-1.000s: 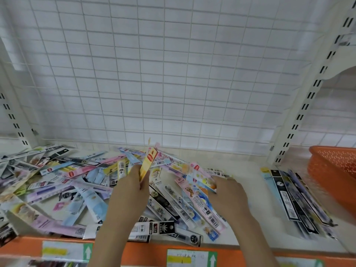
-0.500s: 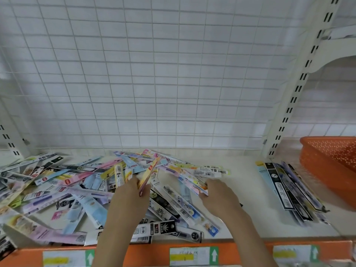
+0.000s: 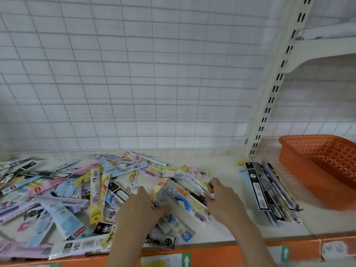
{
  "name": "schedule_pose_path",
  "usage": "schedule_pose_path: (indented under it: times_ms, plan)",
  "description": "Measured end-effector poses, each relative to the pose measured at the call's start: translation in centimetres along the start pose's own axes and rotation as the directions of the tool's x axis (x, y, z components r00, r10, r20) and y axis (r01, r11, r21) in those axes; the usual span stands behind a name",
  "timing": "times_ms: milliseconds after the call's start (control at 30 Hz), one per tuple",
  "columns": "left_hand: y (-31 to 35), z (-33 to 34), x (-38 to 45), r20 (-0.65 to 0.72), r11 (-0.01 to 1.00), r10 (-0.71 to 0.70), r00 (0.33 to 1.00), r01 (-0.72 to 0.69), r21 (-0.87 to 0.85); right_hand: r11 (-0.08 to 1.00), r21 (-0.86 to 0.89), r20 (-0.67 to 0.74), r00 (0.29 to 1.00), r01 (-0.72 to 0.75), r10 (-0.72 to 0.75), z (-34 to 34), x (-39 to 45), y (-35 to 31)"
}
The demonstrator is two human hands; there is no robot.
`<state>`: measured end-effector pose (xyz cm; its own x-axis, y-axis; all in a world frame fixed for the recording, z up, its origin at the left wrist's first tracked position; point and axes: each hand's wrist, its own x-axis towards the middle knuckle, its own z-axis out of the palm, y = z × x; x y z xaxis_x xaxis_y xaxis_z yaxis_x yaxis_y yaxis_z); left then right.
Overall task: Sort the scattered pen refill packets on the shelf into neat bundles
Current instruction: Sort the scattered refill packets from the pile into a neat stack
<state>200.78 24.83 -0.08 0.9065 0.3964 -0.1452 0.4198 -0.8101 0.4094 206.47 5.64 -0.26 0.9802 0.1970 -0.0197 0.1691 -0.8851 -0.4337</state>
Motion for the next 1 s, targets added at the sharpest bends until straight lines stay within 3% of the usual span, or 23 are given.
schedule_pose_path:
  times_ms: [100,300,533,1000]
  plan:
    - [1.0,0.3,-0.2,0.031,1.0,-0.03,0.999,0.03,-0.007,1.0,-0.001,0.017,1.0,0.02,-0.02,-0.6,0.2,0.9]
    - [1.8,0.5,-0.2,-0.01,0.957,-0.135,0.991,0.127,-0.259,0.996,-0.004,0.043,0.995,0.091,-0.091,-1.6,0.9,2.1]
    - [1.6,0.0,-0.2,-0.125,0.886,-0.13,0.984,0.059,-0.461,0.989,0.038,0.093,0.985,0.142,-0.145,-1.8,1.7,2.5]
    - [2.9,-0.1,0.1,-0.207,0.838,-0.119,0.971,-0.013,-0.546,0.985,0.078,0.065,0.985,0.152,-0.157,-1.4,3.5,2.3]
